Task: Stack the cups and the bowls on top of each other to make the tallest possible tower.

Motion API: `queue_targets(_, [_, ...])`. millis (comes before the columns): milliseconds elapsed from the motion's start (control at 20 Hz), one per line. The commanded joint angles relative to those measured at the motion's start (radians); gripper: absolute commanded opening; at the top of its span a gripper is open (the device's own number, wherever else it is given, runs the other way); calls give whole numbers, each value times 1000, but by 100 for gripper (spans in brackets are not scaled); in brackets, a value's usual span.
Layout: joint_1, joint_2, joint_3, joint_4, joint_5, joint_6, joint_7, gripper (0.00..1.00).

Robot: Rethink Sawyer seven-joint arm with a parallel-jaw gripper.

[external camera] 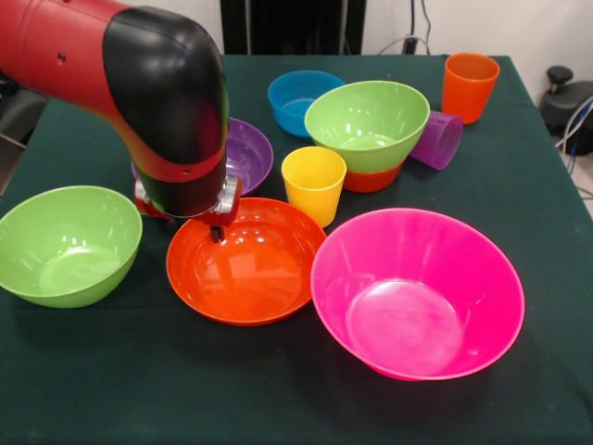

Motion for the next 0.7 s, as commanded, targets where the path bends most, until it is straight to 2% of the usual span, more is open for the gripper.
queue_targets(50, [-2, 84, 131, -67, -74, -51, -95, 100])
queue_targets(700, [-1, 91, 127, -77, -90, -63, -113, 100])
